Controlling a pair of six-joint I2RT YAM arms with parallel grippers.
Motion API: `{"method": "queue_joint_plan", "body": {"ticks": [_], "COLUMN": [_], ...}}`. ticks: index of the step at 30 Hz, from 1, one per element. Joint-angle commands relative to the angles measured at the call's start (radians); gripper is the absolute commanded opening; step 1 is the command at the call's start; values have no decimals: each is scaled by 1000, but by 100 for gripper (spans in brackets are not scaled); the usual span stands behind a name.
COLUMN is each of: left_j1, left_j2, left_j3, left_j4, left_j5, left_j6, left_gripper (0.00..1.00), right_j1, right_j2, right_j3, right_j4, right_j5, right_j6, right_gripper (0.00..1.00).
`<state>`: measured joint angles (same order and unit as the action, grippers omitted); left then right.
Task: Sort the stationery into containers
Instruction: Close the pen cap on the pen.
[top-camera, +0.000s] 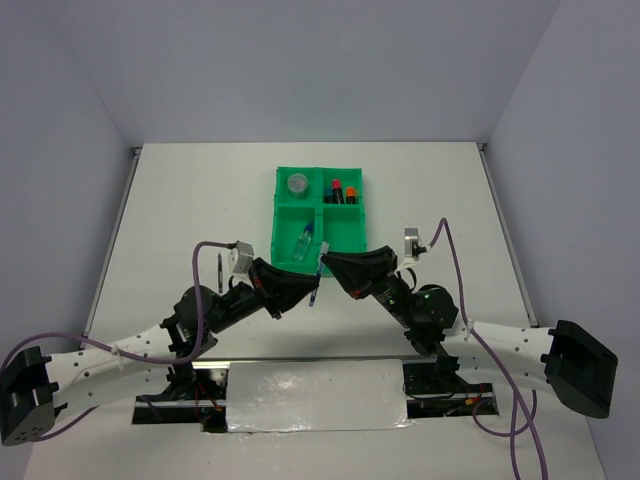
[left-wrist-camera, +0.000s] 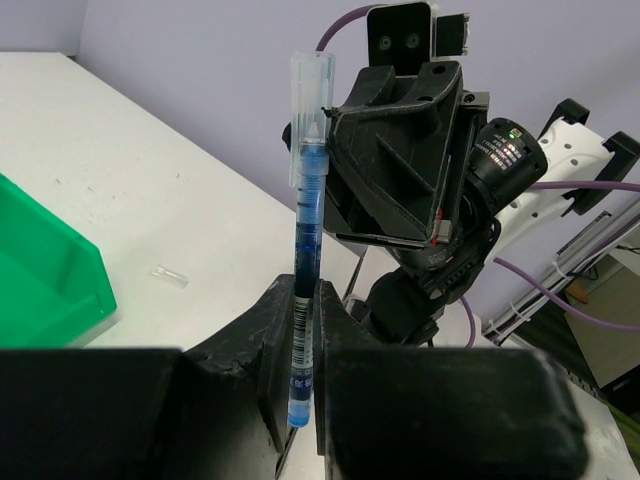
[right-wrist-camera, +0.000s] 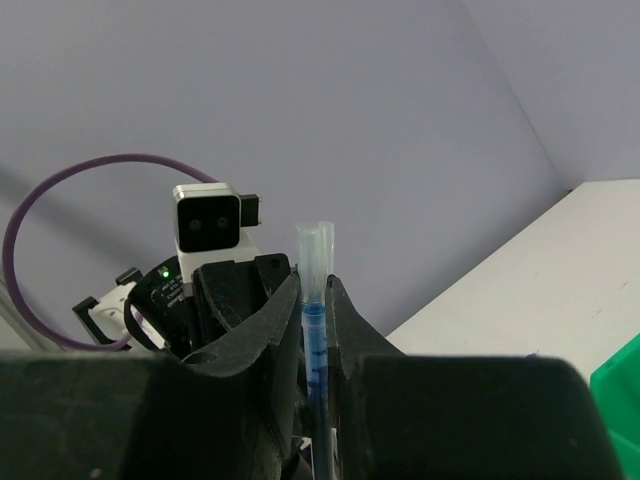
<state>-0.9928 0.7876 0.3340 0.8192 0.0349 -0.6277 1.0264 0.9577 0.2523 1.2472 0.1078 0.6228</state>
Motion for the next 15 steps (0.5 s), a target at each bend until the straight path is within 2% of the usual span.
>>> {"method": "queue_joint_plan", "body": {"ticks": [1,15], "left_j1": [23,80], "left_j2": [-31,-28], "left_j3": [118,132], "left_j4": [219,210], "left_j5": [-43,8], "left_j6": [28,-4], "left_gripper": [0,0], "right_j1": [12,12], "right_j2": [39,42], "right_j3": [-47,-67], "right_j4": [-129,-129], "right_j5": [-88,-103], "right_j6": [-29,-55], "right_gripper": [0,0]}}
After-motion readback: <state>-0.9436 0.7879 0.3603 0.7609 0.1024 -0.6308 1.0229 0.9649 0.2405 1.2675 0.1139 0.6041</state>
